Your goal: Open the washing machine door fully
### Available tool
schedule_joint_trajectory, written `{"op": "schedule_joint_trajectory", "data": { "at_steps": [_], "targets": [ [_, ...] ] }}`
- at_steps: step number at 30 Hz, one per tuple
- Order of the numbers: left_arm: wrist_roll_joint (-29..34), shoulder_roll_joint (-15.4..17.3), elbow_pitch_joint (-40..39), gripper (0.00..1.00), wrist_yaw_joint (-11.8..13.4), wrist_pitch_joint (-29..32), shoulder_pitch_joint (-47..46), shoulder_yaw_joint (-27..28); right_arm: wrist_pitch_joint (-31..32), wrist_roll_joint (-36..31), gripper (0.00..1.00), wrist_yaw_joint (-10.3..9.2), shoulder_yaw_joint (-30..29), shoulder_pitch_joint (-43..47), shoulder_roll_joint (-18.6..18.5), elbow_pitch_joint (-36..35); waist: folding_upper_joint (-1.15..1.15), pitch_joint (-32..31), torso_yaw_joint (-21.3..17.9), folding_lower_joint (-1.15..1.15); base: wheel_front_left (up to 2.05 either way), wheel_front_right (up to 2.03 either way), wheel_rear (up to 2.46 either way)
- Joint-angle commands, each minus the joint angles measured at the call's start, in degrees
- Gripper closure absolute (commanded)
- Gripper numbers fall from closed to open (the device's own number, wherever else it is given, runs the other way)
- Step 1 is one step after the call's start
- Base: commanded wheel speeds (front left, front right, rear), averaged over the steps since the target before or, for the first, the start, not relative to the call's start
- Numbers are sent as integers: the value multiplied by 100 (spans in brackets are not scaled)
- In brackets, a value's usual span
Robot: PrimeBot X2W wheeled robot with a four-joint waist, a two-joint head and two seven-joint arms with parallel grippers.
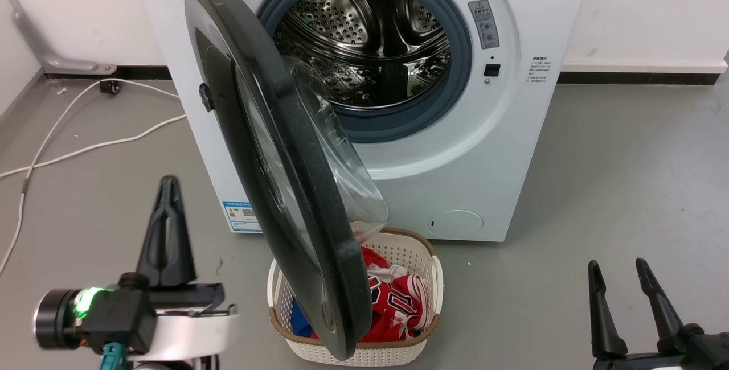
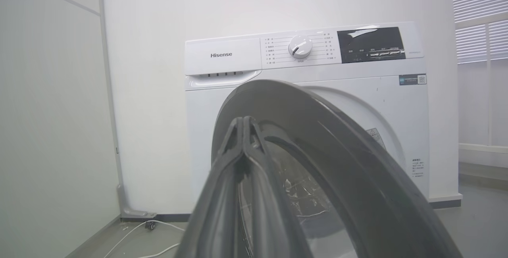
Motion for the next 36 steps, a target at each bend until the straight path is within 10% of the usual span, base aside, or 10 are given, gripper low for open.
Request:
{"op": "schedule_joint_trajectory", "data": {
  "at_steps": [1,19,36],
  "targets": [
    [74,4,-170,100,-49,-13,-105,-109,-10,10,0,-1,21,18,20,-10,0,6,-6,0,0,0,0],
    [255,-19,-679,100,-490,-13,-819,-2375,-10,41,0,-1,127,-67,19,77,0,44,-32,0,0,0,0],
    [6,-25,-64,100,-415,-13,-897,-3763,-10,65,0,-1,239,-115,19,172,0,71,-48,0,0,0,0]
  ]
}}
